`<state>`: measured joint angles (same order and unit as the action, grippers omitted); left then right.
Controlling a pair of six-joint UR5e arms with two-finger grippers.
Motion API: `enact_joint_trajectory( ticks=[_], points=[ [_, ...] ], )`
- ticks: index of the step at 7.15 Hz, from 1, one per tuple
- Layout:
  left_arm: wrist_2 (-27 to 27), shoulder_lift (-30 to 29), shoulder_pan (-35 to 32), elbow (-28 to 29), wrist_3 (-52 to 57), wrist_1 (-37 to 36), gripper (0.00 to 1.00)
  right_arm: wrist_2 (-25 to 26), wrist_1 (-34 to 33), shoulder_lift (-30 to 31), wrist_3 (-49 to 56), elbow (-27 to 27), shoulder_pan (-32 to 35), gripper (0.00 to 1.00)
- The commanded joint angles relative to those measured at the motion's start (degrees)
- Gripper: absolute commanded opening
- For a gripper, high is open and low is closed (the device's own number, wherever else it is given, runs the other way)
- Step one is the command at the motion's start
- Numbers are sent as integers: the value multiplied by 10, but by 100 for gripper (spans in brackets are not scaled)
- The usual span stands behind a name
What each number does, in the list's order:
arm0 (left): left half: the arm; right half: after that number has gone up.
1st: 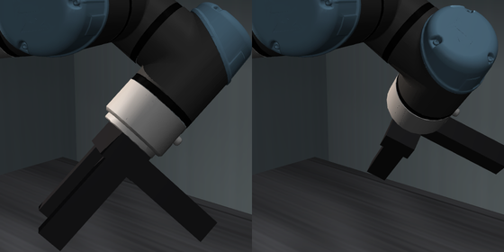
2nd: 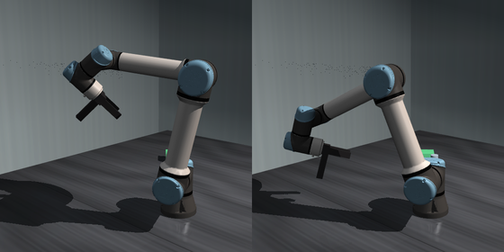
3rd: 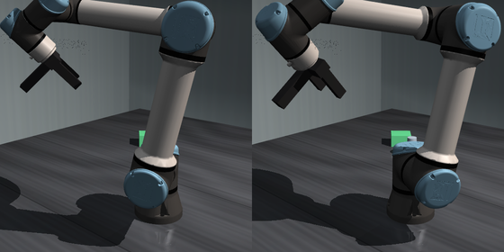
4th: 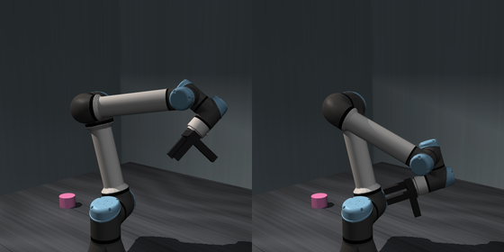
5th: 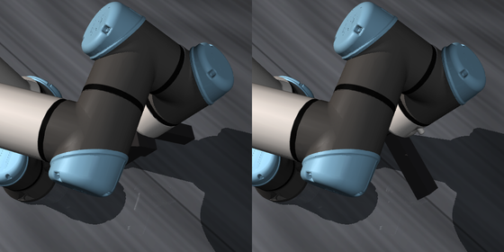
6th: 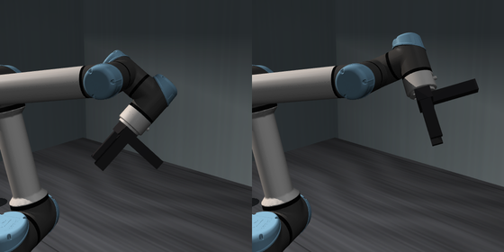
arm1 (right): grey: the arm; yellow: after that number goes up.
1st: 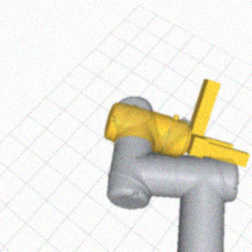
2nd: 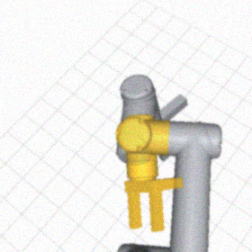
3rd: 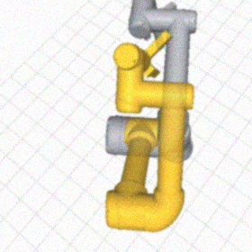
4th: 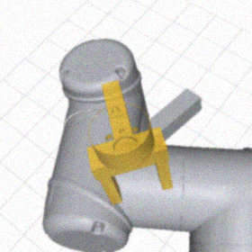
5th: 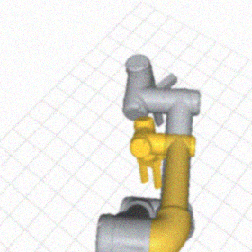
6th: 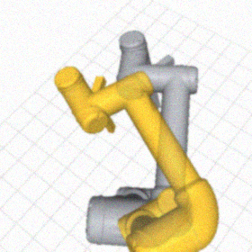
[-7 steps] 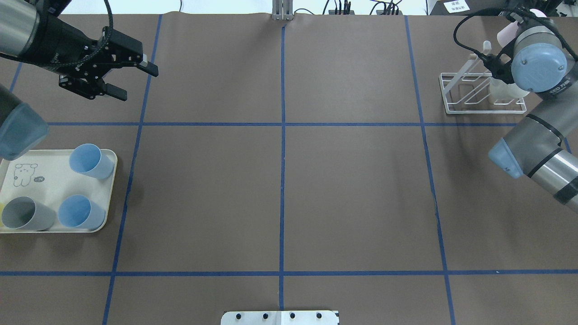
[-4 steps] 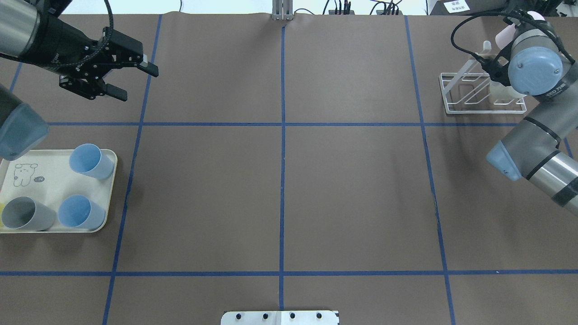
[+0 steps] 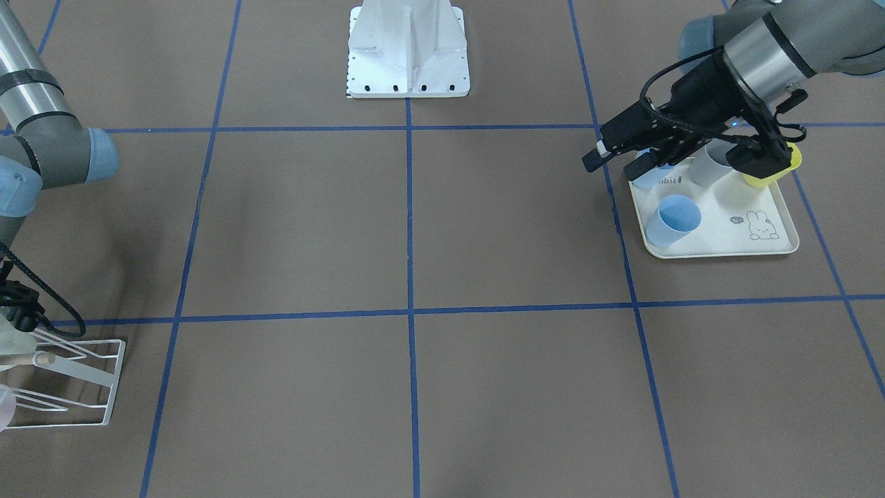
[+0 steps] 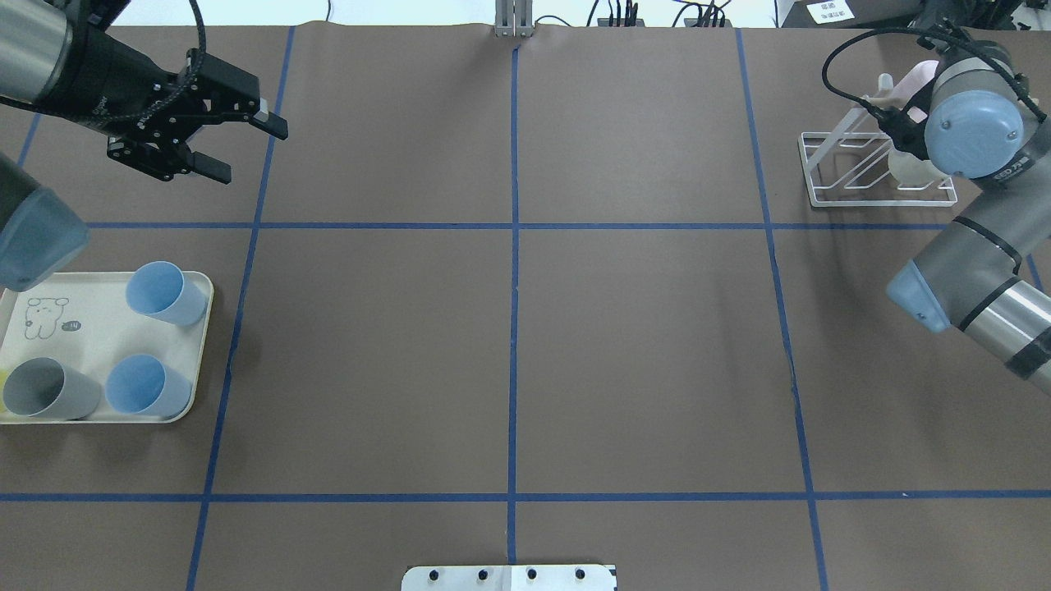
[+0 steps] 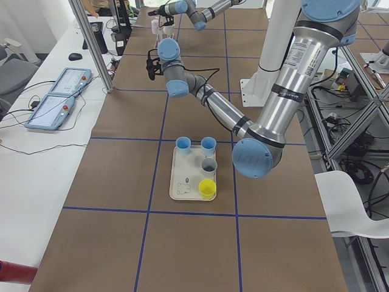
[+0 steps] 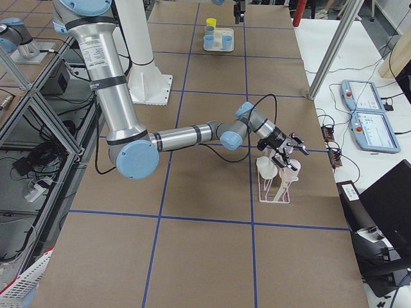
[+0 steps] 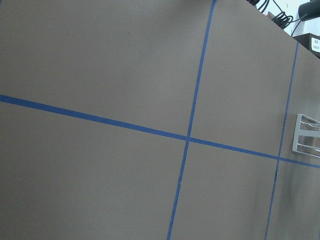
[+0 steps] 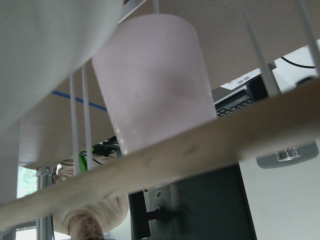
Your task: Transfer IKEA cup to right arm and place on rack
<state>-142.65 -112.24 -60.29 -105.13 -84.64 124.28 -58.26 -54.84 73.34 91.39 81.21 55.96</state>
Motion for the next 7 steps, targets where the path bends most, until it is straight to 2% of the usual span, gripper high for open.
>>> enact_joint_trajectory(
  ticks=[1, 2, 4, 5, 7],
  points=[
    [0, 0, 0, -1, 0, 0, 100, -4, -2, -6, -2, 19, -1, 99],
    [0, 0, -4, -1, 1, 0, 100, -8, -4, -9, -7, 40, -1, 99],
    [0, 7, -17, -2, 33, -1, 100, -49, -8, -9, -78, 83, 1, 99],
    [0, 28, -32, -2, 79, -2, 100, -75, -10, -4, -142, 110, 2, 99],
    [1, 81, -71, -2, 192, -1, 100, -140, -66, 0, -318, 176, 4, 99]
  ],
)
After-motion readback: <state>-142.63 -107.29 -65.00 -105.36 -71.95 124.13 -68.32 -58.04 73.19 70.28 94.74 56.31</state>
